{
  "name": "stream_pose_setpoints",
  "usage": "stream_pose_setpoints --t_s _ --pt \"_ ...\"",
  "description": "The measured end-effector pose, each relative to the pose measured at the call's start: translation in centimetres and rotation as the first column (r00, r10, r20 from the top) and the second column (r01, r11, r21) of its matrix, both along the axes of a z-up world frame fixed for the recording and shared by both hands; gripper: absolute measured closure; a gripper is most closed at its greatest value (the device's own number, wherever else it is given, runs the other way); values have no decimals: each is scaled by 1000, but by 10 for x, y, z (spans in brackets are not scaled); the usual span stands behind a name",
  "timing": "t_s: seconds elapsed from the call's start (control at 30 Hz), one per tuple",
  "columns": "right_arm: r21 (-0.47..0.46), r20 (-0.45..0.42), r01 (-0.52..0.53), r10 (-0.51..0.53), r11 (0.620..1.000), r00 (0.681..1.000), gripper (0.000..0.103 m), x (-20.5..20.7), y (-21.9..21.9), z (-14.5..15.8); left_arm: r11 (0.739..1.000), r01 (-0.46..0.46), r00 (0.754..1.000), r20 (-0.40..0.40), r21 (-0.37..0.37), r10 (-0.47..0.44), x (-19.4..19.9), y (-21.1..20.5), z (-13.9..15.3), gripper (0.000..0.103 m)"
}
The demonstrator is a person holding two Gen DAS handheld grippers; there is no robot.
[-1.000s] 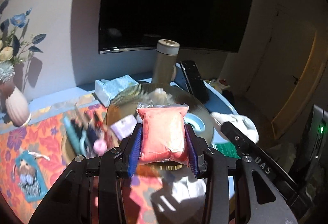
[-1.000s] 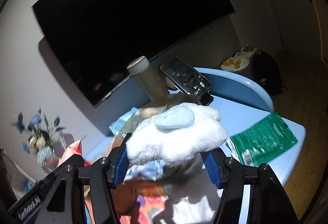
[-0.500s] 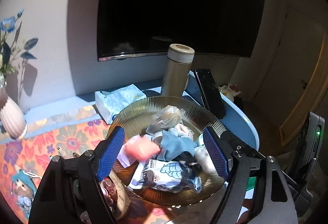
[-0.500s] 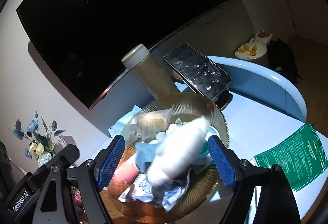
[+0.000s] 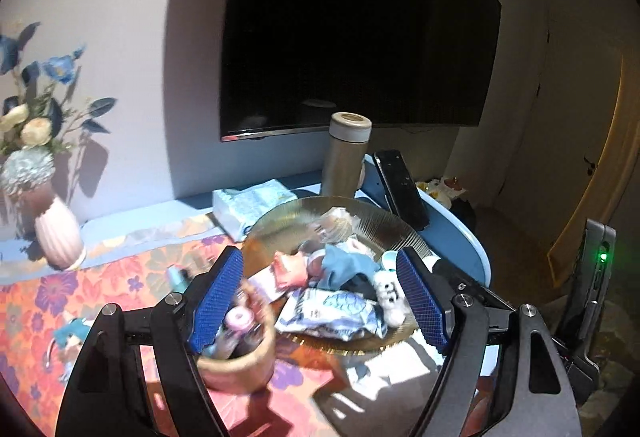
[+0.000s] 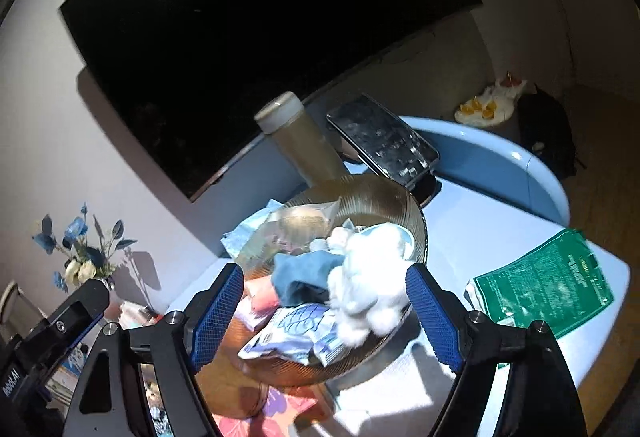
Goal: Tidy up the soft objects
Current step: 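Move both open tools back toward the teal bag on the desk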
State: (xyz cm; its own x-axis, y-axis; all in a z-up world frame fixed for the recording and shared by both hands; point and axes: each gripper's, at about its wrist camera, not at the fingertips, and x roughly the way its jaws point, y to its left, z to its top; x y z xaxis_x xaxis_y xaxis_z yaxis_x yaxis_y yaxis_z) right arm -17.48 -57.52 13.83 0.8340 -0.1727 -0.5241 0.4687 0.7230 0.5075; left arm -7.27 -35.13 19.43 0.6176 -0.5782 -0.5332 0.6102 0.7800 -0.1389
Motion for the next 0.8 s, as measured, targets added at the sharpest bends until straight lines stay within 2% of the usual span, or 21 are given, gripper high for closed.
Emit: stream_pose_setpoints --t_s 0.17,0.33,0.43,0.57,0.7,0.8 --pt "-57 30 -48 50 997 998 21 -14 36 18 999 -43 999 -32 -23 43 -10 45 4 25" --pt "-183 25 -194 202 964 979 21 -6 99 38 991 -131 989 -77 -22 129 -8 98 -3 25" --pt "-244 27 -290 305 925 952 21 -2 143 47 977 -210 974 -90 -18 208 -3 142 -7 25" --pt "-313 -16 -382 398 870 917 21 7 194 47 951 -308 948 -98 -36 303 7 203 -8 25" --pt "-324 -76 -480 484 815 872 21 22 237 33 924 -382 920 -104 -35 377 16 256 -13 25" --pt "-299 -128 -553 542 777 831 21 35 262 18 922 -387 916 -127 -31 380 27 281 -23 25"
